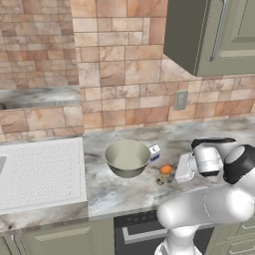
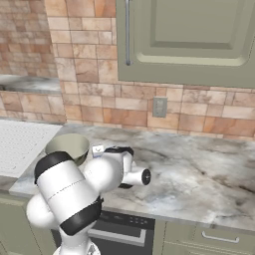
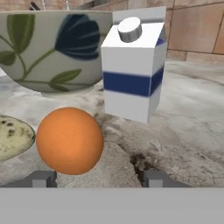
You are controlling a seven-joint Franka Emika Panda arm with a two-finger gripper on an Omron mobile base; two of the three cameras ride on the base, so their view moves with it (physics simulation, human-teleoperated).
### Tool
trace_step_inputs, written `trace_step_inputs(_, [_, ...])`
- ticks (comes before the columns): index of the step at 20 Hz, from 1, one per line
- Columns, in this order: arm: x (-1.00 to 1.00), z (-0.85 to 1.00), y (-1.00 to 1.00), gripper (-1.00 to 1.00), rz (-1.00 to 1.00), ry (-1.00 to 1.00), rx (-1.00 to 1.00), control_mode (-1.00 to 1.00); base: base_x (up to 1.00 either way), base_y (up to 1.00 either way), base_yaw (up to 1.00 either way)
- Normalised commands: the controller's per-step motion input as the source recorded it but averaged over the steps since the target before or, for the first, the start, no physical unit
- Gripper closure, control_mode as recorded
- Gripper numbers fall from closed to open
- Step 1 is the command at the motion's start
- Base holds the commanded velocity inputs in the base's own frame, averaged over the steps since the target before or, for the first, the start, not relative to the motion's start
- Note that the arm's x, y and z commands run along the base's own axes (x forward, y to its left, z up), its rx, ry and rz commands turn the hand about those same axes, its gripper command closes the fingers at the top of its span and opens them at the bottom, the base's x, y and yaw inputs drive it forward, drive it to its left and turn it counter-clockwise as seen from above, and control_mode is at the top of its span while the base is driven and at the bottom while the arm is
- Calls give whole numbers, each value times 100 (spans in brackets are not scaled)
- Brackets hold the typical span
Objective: Gather the eggs and milk located in the vicinity of the sink area and place them right next to the bowl.
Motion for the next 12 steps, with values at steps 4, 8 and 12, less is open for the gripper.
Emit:
trace_step_inputs(4, [0, -14, 15, -100, 2, 0, 0, -100, 0, 0, 0])
trace_step_inputs(8, [0, -16, 27, -100, 4, 0, 0, -100, 0, 0, 0])
trace_step_inputs(12, [-2, -12, 31, -100, 4, 0, 0, -100, 0, 0, 0])
